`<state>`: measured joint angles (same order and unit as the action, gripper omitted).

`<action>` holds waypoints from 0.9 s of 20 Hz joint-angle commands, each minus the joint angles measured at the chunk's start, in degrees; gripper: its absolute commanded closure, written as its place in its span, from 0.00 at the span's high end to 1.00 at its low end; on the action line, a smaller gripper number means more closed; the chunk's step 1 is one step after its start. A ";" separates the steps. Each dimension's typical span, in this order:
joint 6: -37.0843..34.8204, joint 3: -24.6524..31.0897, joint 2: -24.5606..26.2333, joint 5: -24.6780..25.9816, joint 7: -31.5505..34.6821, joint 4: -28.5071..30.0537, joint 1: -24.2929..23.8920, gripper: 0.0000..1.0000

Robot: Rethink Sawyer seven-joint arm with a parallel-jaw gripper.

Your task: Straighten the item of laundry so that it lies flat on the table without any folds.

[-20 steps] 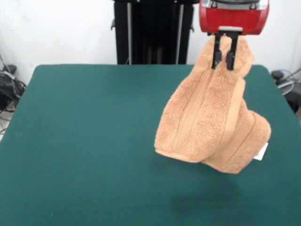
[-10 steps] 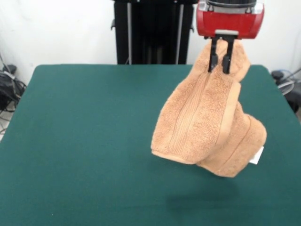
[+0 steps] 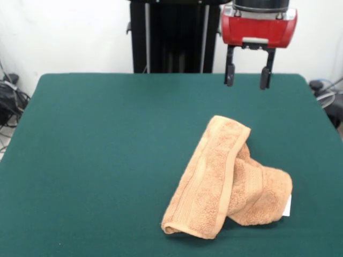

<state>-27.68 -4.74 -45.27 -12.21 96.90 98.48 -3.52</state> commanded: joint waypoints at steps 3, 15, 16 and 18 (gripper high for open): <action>-2.07 0.60 0.03 0.26 10.14 6.14 -0.02 1.00; 1.04 0.34 1.31 -0.03 12.18 7.11 1.06 1.00; 1.73 -0.12 1.87 -0.19 13.40 6.92 2.03 1.00; 1.80 -1.96 2.98 -0.22 15.96 5.84 4.56 1.00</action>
<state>-27.67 -5.24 -45.06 -12.21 96.92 99.28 -2.19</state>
